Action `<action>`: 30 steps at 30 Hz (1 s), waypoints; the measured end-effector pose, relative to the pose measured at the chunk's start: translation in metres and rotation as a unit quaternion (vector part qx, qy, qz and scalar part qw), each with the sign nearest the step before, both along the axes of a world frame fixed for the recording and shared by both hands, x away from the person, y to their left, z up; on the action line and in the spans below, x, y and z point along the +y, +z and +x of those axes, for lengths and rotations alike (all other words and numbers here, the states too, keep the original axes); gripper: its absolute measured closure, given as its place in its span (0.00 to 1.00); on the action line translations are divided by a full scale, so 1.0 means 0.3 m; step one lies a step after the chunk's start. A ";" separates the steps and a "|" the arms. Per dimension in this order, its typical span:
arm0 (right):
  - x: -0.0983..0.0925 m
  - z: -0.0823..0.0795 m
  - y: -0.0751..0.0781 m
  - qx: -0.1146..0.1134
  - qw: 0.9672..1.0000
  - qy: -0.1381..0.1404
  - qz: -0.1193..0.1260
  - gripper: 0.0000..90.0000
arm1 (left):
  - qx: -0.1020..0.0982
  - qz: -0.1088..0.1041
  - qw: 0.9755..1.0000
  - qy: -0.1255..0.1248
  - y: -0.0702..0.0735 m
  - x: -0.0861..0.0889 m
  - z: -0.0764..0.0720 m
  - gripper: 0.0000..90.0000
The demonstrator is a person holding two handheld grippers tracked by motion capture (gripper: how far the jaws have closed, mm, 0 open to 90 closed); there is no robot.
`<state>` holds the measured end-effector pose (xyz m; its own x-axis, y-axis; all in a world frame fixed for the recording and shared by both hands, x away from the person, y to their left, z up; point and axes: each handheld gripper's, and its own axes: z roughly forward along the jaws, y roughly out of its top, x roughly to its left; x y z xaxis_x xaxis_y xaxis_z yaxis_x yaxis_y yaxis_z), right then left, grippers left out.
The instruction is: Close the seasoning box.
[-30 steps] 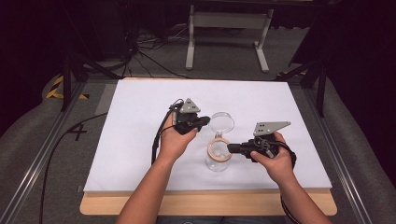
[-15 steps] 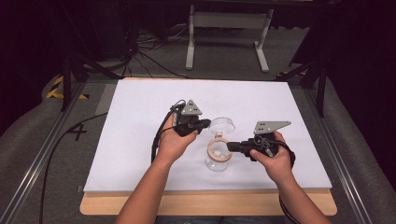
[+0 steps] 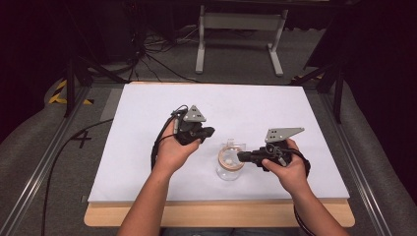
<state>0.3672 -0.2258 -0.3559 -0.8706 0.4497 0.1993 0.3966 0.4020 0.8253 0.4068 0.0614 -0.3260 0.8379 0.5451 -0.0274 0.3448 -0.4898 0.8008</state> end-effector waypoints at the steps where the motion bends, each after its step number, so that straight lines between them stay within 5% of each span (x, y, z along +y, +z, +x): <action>1: 0.001 -0.002 0.002 0.000 1.000 0.000 -0.001 1.00 | 0.006 0.010 1.000 0.004 0.003 0.008 -0.005 0.97; 10: 0.008 -0.019 0.004 0.006 0.999 0.006 -0.032 1.00 | 0.047 0.046 0.998 0.017 0.018 0.077 -0.028 0.94; 15: 0.012 -0.034 0.002 0.013 0.998 0.009 -0.062 1.00 | 0.052 0.048 0.997 0.016 0.017 0.094 -0.033 0.94; 30: -0.001 -0.039 -0.029 0.049 0.994 0.021 -0.099 1.00 | 0.071 0.073 0.995 0.004 -0.002 0.093 -0.028 0.92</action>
